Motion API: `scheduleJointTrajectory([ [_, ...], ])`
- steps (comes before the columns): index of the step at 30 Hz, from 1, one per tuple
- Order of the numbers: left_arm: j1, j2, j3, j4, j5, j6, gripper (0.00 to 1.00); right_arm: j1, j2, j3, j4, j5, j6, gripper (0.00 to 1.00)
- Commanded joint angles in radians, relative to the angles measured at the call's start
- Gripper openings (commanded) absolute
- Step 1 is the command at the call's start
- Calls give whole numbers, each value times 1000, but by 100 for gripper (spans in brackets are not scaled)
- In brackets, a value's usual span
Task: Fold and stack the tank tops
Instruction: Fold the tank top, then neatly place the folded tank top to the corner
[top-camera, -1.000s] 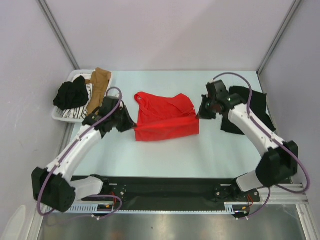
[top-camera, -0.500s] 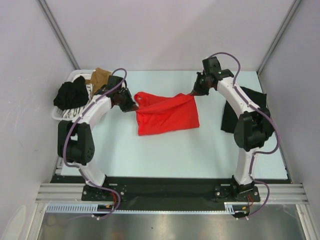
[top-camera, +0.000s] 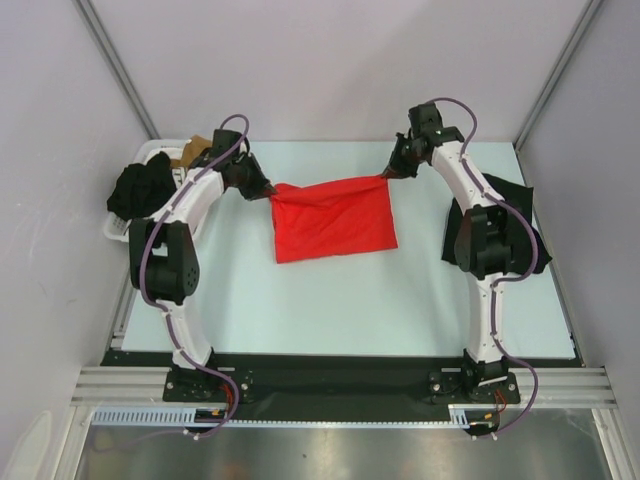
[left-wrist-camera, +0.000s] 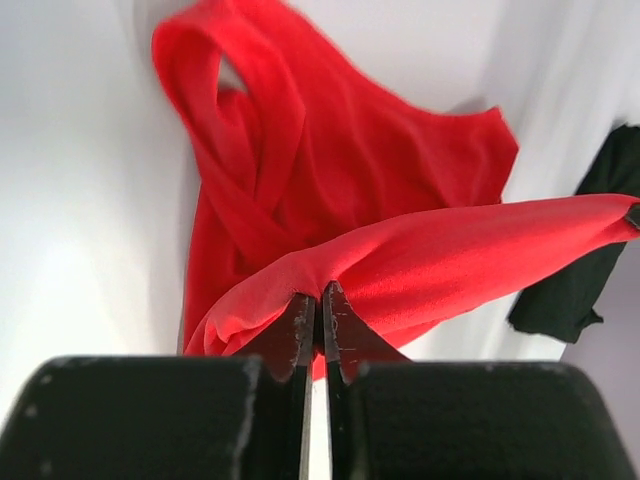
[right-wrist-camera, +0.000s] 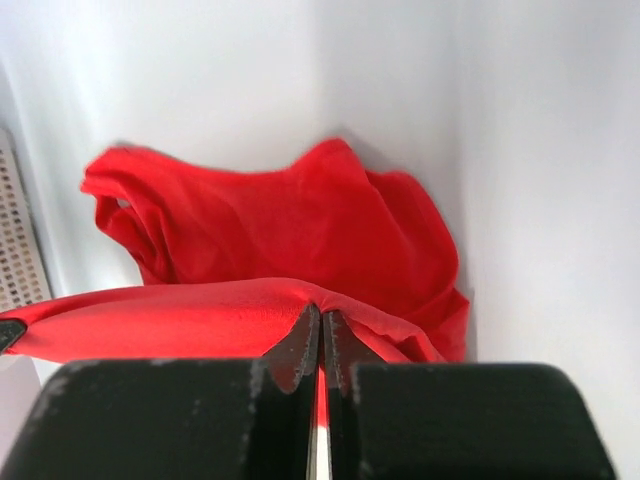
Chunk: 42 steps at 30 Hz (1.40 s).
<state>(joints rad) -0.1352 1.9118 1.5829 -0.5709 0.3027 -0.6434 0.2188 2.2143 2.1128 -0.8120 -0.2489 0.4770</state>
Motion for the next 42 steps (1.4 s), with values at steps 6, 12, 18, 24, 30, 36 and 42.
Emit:
scheduleJointTrajectory([
  [6,57,147,175,78,-45,-35,56,-47,183,173,219,-72,61,17],
  [12,68,231,264,135,-107,-32,94,-53,182,54,428,-55,85,89],
  [18,6,26,-66,256,-152,45,97,-90,4,-255,510,-108,-4,83],
  [24,-47,-42,-263,298,-135,63,98,-88,-51,-379,433,-136,-83,77],
  [30,-69,30,-242,312,-149,57,98,-44,-24,-361,361,-33,-141,82],
  [36,-69,144,-129,286,-137,62,92,-16,90,-245,317,-73,-146,76],
  [42,-69,228,-54,270,-102,31,83,-4,148,-217,316,-113,-121,67],
])
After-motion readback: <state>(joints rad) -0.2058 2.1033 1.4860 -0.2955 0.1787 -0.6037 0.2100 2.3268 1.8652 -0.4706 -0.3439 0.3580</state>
